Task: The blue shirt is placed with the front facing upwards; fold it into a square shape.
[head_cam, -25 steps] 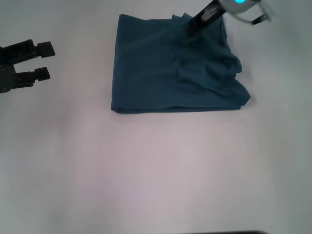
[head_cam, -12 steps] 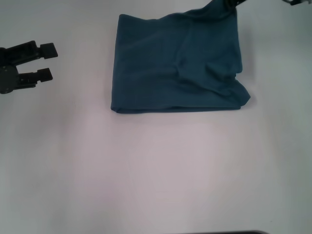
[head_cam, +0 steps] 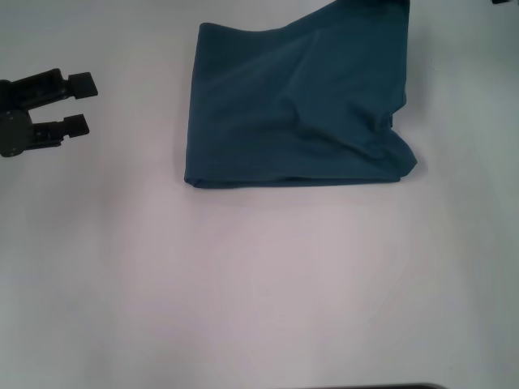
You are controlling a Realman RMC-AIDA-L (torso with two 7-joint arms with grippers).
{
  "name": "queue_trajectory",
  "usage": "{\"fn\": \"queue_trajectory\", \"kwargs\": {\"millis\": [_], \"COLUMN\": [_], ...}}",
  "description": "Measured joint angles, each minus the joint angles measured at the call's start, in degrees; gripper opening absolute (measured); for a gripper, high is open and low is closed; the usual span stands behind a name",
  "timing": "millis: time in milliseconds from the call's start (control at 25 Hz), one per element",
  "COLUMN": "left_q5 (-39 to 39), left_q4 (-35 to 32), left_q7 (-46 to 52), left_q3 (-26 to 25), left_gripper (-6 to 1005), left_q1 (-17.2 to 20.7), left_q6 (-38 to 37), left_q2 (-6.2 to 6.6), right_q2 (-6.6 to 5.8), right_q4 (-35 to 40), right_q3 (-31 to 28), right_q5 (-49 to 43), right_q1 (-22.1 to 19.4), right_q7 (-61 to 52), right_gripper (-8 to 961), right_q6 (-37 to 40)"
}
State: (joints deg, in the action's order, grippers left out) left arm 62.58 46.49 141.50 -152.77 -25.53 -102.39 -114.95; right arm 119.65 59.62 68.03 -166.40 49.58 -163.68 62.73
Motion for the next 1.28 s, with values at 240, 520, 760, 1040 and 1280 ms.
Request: {"fn": "queue_trajectory", "kwargs": {"millis": [240, 520, 760, 1040, 1280], "left_q5": [0.0, 0.0, 0.0, 0.0, 0.0], "left_q4": [0.0, -0.1, -0.1, -0.2, -0.2], "left_q7": [0.1, 0.2, 0.3, 0.3, 0.3], "left_q3": [0.0, 0.0, 0.0, 0.0, 0.0], "left_gripper": [945, 946, 946, 945, 946], "left_q1": [-0.1, -0.1, -0.4, -0.4, -0.3], "left_q6": [0.0, 0.0, 0.0, -0.2, -0.3], "left_q2": [-0.01, -0.07, -0.17, -0.21, -0.35], "right_q2": [0.02, -0.1, -0.13, -0.18, -0.21], "right_q4": [-4.0, -5.4, -7.7, -11.2, -13.5], "right_q3": [0.0, -0.1, 0.2, 0.8, 1.0], "right_q5": [0.0, -1.4, -1.5, -1.5, -1.5], "right_q1": [0.5, 0.4, 0.3, 0.3, 0.6], "right_q7": [-0.1, -0.7, -0.4, 0.0, 0.4], "right_gripper": [19, 19, 19, 23, 28], "right_q6": [-4.4, -8.0, -10.3, -15.3, -17.4]}}
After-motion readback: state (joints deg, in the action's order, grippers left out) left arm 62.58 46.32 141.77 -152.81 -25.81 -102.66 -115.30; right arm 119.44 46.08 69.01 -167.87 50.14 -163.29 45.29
